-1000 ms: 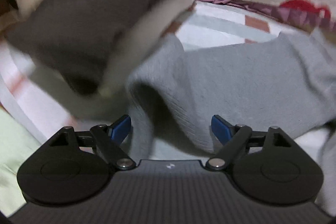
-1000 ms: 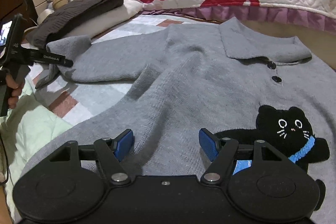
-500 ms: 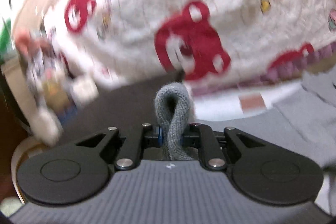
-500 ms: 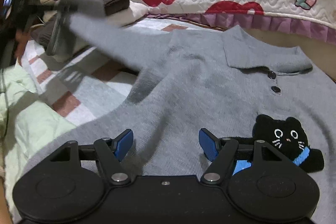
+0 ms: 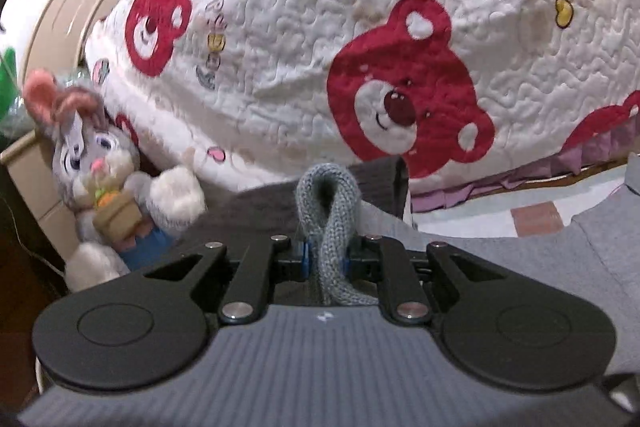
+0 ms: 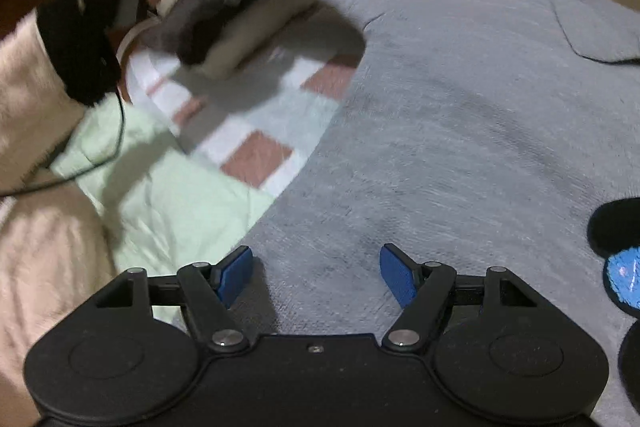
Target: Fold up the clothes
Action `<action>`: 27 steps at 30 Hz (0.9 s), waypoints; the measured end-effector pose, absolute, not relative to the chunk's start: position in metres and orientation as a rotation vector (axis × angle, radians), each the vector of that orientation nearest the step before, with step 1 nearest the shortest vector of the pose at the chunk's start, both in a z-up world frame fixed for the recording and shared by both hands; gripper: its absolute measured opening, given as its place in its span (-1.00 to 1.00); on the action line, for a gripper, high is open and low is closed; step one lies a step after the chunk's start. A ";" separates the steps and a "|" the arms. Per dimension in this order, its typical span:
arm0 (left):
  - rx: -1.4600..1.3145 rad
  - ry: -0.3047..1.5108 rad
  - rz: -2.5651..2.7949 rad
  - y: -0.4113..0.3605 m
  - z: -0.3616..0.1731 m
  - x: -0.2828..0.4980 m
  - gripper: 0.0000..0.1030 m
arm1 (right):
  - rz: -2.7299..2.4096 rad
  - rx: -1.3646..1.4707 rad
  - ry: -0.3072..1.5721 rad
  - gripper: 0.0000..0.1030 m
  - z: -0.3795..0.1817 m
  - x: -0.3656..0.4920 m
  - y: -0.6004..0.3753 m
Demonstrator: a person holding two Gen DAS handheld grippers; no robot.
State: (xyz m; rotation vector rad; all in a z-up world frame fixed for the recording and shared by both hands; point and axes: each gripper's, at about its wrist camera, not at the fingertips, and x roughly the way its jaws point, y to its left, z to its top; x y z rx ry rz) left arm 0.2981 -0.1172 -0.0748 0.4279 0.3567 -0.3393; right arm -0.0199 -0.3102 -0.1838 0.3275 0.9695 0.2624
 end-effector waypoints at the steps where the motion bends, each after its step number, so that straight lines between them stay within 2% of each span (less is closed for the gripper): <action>1: 0.427 0.357 -0.339 -0.116 -0.076 0.297 -0.74 | 0.257 0.326 0.973 0.70 -0.184 -0.019 -0.307; 5: 0.447 0.352 -0.343 -0.116 -0.079 0.295 -0.74 | 0.247 0.200 1.006 0.77 -0.184 -0.012 -0.287; 6: 0.453 0.351 -0.344 -0.117 -0.080 0.294 -0.74 | 0.244 0.139 1.013 0.60 -0.185 -0.012 -0.280; 7: 0.457 0.351 -0.346 -0.118 -0.080 0.294 -0.74 | 0.238 0.132 1.013 0.31 -0.184 -0.012 -0.281; 8: 0.459 0.351 -0.349 -0.118 -0.079 0.294 -0.74 | 0.229 0.181 1.008 0.10 -0.182 -0.012 -0.289; 9: 0.458 0.352 -0.352 -0.117 -0.079 0.295 -0.74 | 0.219 0.230 1.003 -0.56 -0.180 -0.011 -0.297; 10: 0.455 0.352 -0.354 -0.117 -0.078 0.295 -0.74 | 0.217 0.292 0.999 -0.74 -0.179 -0.012 -0.308; 15: 0.424 0.351 -0.361 -0.112 -0.064 0.300 -0.74 | 0.264 0.671 0.972 -0.78 -0.185 -0.022 -0.370; 21: 0.369 0.315 -0.317 -0.094 -0.033 0.313 -0.74 | 0.490 0.989 0.927 -0.78 -0.165 -0.023 -0.372; 24: 0.389 0.332 -0.256 -0.090 -0.034 0.323 -0.74 | 0.557 1.054 0.946 -0.78 -0.165 -0.011 -0.359; 27: 0.428 0.398 -0.224 -0.091 -0.051 0.331 -0.71 | 0.563 0.973 0.974 -0.78 -0.167 0.005 -0.337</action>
